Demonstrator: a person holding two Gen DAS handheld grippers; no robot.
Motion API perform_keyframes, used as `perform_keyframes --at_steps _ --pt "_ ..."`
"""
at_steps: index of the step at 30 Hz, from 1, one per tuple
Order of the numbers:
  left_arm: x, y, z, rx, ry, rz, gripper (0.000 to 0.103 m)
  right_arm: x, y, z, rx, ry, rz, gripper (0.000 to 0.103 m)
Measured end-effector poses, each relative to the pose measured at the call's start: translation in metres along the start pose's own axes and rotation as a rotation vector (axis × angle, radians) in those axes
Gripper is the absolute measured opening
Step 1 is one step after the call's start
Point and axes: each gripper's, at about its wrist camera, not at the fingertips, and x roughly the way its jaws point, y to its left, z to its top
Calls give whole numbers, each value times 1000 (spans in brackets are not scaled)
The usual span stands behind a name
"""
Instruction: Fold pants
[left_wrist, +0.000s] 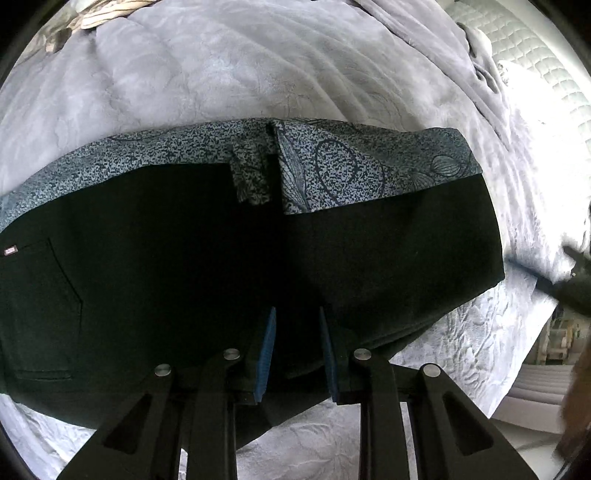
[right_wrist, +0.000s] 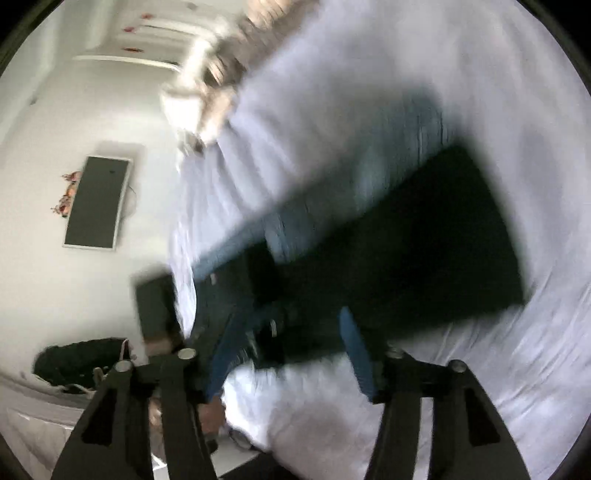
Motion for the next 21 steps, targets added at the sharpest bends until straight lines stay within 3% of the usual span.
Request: perform_keyframes --at_steps 2,6,7,8,10,12,13,16,17,19,21 --pt "1 -1 1 -3 2 3 26 -13 -11 29 0 -82 -83 61" --pt "5 -3 3 -9 4 4 26 1 -59 72 47 -84 -260 61" --pt "5 -3 3 -12 4 3 26 11 -76 79 75 -49 -262 56" --pt "4 -2 3 -13 4 4 26 19 -84 83 99 -24 -224 37" --pt "2 -1 2 -15 4 9 26 25 -94 87 164 11 -158 34" --pt "-2 3 0 -18 1 11 26 23 -86 86 151 17 -92 32" --pt "-2 4 -1 -17 3 7 26 23 -81 86 133 21 -101 32" --pt "1 2 -1 -8 8 8 26 39 -73 79 26 75 -359 33" --pt "1 -1 -1 5 4 25 26 51 -63 76 -65 84 -452 38" --pt "-2 -4 0 18 -4 44 26 60 -42 74 -154 72 -565 44" --pt "-6 -4 -1 19 -14 52 26 58 -25 73 -166 49 -611 45"
